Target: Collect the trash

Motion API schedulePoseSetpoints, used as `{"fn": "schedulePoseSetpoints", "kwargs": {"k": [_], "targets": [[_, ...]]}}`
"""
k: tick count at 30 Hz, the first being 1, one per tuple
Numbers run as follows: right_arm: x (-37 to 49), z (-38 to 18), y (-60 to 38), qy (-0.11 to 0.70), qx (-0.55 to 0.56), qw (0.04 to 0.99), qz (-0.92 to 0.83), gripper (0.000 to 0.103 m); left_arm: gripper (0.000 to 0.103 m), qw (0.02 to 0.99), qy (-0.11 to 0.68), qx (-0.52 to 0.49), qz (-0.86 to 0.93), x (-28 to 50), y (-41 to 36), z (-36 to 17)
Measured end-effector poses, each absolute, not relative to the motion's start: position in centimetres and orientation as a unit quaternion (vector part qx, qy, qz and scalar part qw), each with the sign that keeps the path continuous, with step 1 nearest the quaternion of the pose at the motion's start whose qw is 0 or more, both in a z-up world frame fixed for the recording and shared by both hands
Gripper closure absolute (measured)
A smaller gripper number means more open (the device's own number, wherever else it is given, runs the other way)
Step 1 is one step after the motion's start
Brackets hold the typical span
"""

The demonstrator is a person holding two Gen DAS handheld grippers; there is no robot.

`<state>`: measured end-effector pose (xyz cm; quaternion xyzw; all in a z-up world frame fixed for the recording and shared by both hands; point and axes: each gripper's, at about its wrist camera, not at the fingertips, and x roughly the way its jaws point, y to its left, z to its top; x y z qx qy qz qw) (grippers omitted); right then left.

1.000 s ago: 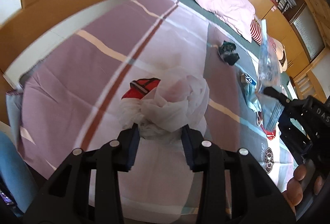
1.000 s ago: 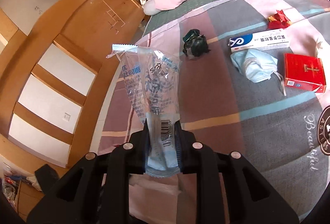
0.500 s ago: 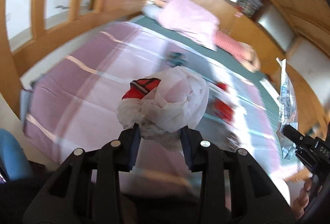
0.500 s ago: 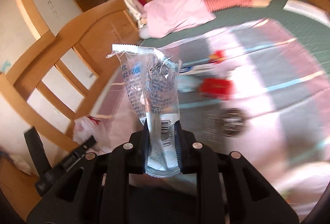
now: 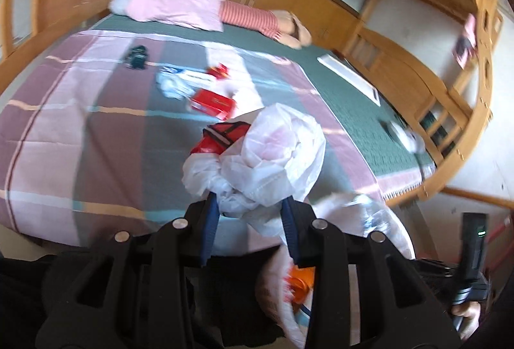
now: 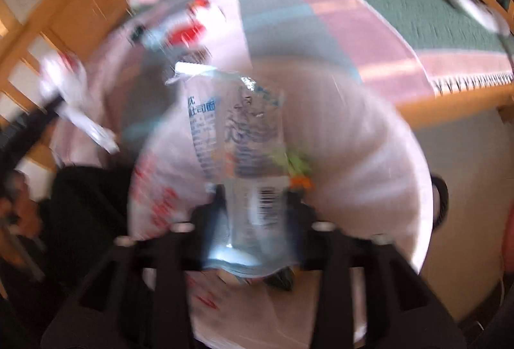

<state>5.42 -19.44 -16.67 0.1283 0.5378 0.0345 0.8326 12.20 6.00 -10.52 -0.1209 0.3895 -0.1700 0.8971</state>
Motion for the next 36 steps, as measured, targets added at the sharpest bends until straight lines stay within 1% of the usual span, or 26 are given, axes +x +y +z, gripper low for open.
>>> {"fn": "schedulePoseSetpoints", "kwargs": {"k": [1,3,7,10,12,13,14,15,16,17,20,24,27,32,36], "targets": [[5.2,-17.0,-19.7,0.541,0.130,0.831,0.026,0.042,0.067,0.895,0.393,-0.115,-0.178,11.9,5.2,-10.6],[4.8,-16.4,-21.0,0.516,0.156,0.842,0.017,0.040,0.067,0.889,0.401,-0.101,-0.196,11.3,3.6,-11.1],[3.8,-12.9,-25.2,0.430,0.227,0.873,-0.035,0.034,0.067,0.873,0.416,-0.072,-0.246,10.6,0.8,-11.9],[2.8,-10.4,-27.3,0.367,0.255,0.893,-0.059,0.031,0.067,0.843,0.431,-0.042,-0.319,9.6,-2.8,-12.9],[2.4,-9.5,-28.3,0.340,0.273,0.898,-0.062,0.029,0.065,0.815,0.442,-0.011,-0.375,8.8,-5.5,-13.9],[2.2,-9.1,-28.6,0.330,0.282,0.899,-0.059,0.028,0.061,0.804,0.444,-0.001,-0.395,8.4,-6.4,-14.3],[2.1,-9.1,-28.6,0.327,0.287,0.899,-0.056,0.027,0.050,0.795,0.447,0.009,-0.410,8.1,-7.2,-14.7],[2.1,-9.2,-28.5,0.325,0.290,0.898,-0.053,0.026,0.041,0.788,0.450,0.015,-0.420,7.9,-7.9,-15.0],[2.1,-9.2,-28.6,0.326,0.293,0.897,-0.050,0.025,0.027,0.787,0.450,0.018,-0.421,7.9,-8.0,-15.1],[2.1,-9.3,-28.5,0.328,0.293,0.897,-0.050,0.025,0.018,0.791,0.446,0.016,-0.419,8.0,-7.8,-14.9],[3.0,-9.9,-28.1,0.336,0.294,0.893,-0.049,0.025,0.011,0.809,0.427,-0.008,-0.404,8.9,-6.0,-13.9],[5.5,-9.5,-27.3,0.345,0.295,0.890,-0.044,0.023,0.009,0.848,0.387,-0.053,-0.359,12.2,-0.3,-11.4],[8.7,-8.7,-24.6,0.352,0.266,0.897,-0.030,0.019,0.005,0.884,0.351,-0.083,-0.296,15.2,6.0,-9.4],[17.3,-8.3,-16.9,0.374,0.190,0.907,0.043,0.017,0.004,0.932,0.307,-0.098,-0.166,20.1,16.0,-8.4],[25.4,-9.7,-10.2,0.392,0.151,0.904,0.084,0.017,0.004,0.946,0.309,-0.068,-0.066,24.0,21.5,-9.8]]}}
